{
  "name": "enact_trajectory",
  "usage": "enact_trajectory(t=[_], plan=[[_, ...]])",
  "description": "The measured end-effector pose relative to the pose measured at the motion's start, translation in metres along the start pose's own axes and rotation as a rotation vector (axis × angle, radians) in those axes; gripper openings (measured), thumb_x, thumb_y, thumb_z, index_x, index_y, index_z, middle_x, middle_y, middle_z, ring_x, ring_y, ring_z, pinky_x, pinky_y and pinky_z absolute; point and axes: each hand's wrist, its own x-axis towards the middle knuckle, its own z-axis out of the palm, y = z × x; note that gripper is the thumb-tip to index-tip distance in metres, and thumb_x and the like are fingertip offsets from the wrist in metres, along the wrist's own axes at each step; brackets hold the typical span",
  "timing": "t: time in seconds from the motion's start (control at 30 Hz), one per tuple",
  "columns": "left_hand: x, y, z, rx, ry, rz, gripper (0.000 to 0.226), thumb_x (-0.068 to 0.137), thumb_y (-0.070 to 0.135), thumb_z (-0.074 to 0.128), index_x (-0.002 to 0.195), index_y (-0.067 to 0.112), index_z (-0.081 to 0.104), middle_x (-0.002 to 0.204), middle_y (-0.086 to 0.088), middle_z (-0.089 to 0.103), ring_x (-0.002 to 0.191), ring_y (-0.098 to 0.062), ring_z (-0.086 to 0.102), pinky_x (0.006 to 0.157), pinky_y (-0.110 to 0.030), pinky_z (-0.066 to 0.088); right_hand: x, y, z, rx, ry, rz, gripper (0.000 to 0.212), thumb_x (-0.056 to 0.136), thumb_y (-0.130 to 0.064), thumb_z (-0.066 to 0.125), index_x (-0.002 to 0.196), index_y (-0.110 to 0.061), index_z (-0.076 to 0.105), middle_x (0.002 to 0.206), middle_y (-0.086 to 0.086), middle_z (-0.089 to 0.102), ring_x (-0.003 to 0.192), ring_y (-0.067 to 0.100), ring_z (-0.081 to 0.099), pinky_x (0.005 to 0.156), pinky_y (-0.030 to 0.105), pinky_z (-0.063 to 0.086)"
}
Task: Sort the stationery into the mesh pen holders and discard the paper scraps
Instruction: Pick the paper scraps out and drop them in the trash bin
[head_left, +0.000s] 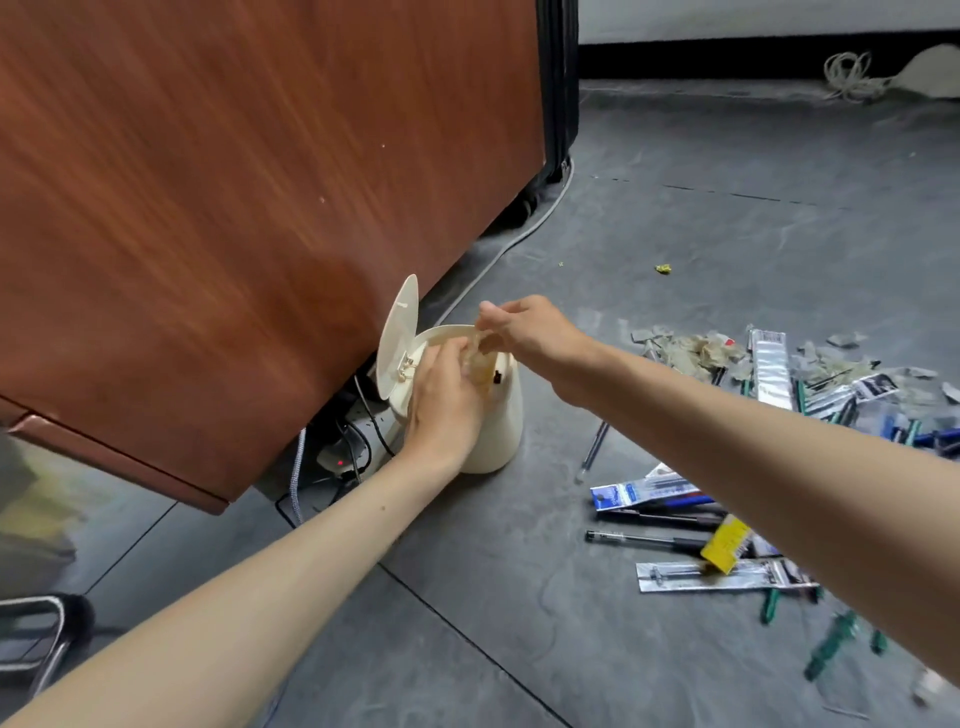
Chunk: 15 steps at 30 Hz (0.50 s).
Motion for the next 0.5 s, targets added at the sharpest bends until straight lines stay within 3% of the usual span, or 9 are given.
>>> enact_trajectory(t=[0.07,0.13,0.2,0.27,0.37,0.5], plan=[[-0.002,0.004,0.006,-0.006,0.043,-0.07,0.036,0.096,0.012,0.037,0.131,0.013,0.047,0.132,-0.008,0.044,0.125,-0.024,0.04,0.097,-0.029,0.03,-0.005,-0.003,-0.011,-0.008,-0.053,0.029,0.045,0.1,-0.031,0.041,0.112,0.007,0.061,0.107,0.016,0.068,0.107,0.024,0.06,0.102,0.036,0.039],[-0.004,0.009,0.012,-0.02,0.075,-0.152,0.045,0.094,0.013,0.039,0.139,0.012,0.036,0.14,-0.011,0.036,0.13,-0.028,0.035,0.105,-0.037,0.029,-0.009,-0.001,-0.021,0.002,-0.181,0.104,0.055,0.1,-0.044,0.036,0.125,0.001,0.055,0.127,0.012,0.06,0.128,0.02,0.048,0.108,0.03,0.028],[-0.006,0.009,0.013,-0.06,0.099,-0.212,0.052,0.092,0.013,0.045,0.142,0.012,0.031,0.144,-0.012,0.032,0.134,-0.029,0.032,0.109,-0.041,0.028,-0.01,0.002,-0.025,0.09,-0.286,0.149,0.068,0.098,-0.055,0.026,0.136,-0.002,0.045,0.142,0.009,0.047,0.137,0.013,0.036,0.116,0.03,0.017],[-0.009,0.007,0.011,-0.072,0.099,-0.224,0.058,0.091,0.01,0.046,0.145,0.012,0.026,0.147,-0.011,0.029,0.137,-0.028,0.029,0.111,-0.041,0.026,-0.012,0.004,-0.024,0.222,-0.307,0.146,0.074,0.097,-0.057,0.021,0.143,0.0,0.035,0.15,0.009,0.037,0.139,0.013,0.033,0.116,0.026,0.018],[-0.013,0.002,0.009,-0.034,0.067,-0.229,0.059,0.092,0.003,0.037,0.148,0.012,0.023,0.152,-0.008,0.024,0.141,-0.025,0.021,0.114,-0.036,0.019,-0.013,0.0,-0.016,0.312,-0.246,0.162,0.075,0.097,-0.058,0.02,0.142,-0.001,0.036,0.148,0.01,0.039,0.133,0.021,0.041,0.109,0.026,0.031],[-0.018,-0.007,0.012,0.033,0.012,-0.14,0.041,0.095,0.013,0.04,0.136,0.016,0.043,0.14,-0.007,0.041,0.132,-0.028,0.033,0.112,-0.04,0.024,-0.012,0.004,-0.015,0.225,-0.082,0.187,0.068,0.096,-0.059,0.019,0.125,-0.009,0.055,0.124,0.013,0.059,0.113,0.025,0.057,0.101,0.039,0.044]])
